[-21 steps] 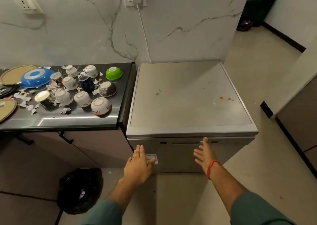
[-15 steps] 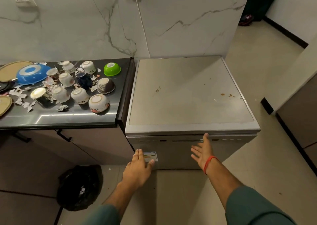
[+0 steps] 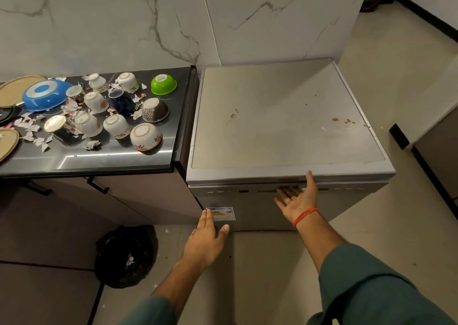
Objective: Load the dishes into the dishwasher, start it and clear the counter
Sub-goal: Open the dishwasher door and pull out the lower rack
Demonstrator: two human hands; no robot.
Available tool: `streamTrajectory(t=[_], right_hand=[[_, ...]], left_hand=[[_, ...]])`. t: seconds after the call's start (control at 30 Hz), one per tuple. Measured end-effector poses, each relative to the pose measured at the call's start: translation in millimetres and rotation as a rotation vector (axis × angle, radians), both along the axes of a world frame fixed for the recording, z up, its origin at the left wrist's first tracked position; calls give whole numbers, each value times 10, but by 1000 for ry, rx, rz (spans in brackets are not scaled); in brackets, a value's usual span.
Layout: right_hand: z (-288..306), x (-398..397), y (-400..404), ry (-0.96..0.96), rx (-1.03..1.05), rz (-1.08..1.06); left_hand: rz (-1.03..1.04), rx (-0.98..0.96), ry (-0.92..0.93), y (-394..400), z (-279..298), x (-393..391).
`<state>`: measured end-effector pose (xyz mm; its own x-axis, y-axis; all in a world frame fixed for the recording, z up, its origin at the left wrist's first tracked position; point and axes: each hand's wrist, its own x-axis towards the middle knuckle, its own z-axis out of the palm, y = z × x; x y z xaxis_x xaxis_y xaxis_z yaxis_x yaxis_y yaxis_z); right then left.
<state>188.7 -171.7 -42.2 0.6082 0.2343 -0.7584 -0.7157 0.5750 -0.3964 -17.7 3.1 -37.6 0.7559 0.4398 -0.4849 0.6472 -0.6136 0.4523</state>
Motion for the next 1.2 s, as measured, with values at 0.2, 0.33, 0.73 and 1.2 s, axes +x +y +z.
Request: streamTrajectory(t=[0.2,0.33,0.73,1.2], right_hand=[[-119,-36,-91,-34,54,23],[-188,-190,-61,-58,-73,27],[-378,-1228,-569,-2,-238,120],[-446,-1596,-881,24,-385,340]], left_hand=[[28,-67,-32,-43,-63,-36],[121,-162,-59,-72,-105,-113],[788,-701,-138,-179,-303,-497],[477,-673,-31,-715,-140,-715]])
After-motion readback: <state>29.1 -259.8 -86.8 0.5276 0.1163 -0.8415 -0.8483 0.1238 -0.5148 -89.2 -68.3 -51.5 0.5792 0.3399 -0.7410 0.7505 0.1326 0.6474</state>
